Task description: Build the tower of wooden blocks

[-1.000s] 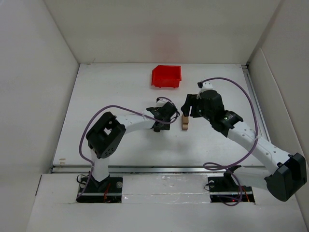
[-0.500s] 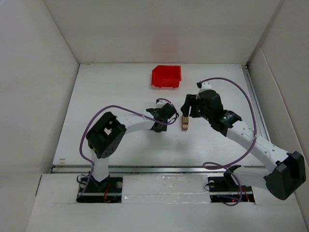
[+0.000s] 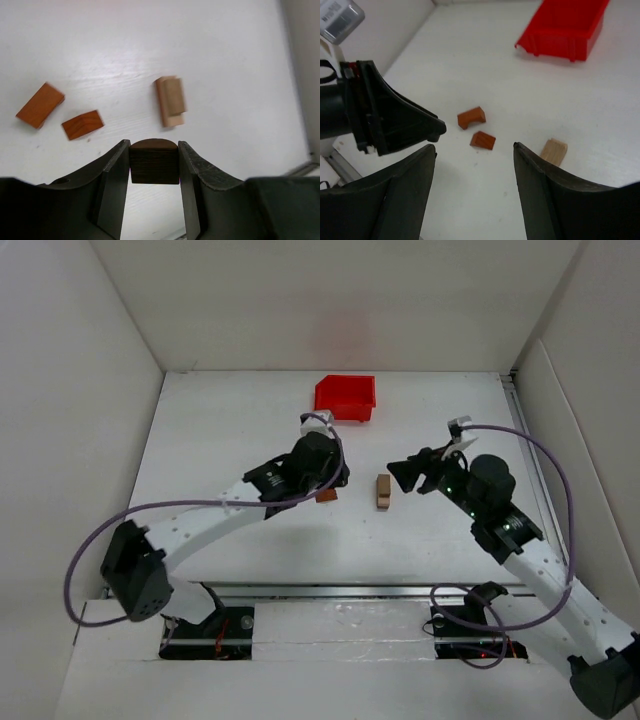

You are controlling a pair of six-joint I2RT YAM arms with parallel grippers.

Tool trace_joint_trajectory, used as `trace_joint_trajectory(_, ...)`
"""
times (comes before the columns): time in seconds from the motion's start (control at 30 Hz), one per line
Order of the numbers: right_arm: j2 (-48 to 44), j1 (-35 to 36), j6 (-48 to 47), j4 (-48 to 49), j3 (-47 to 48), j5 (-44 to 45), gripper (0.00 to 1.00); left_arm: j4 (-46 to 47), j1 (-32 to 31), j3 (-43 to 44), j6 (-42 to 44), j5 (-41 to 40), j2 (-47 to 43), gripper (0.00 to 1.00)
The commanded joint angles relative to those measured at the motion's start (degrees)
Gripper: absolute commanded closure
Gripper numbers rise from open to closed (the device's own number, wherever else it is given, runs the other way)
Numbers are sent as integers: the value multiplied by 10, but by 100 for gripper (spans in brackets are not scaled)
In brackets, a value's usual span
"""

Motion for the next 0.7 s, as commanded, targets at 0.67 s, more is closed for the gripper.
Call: trace_joint_trajectory(0.67, -15, 26, -153, 582, -165, -368, 28, 93, 11, -26, -200, 216, -231, 100)
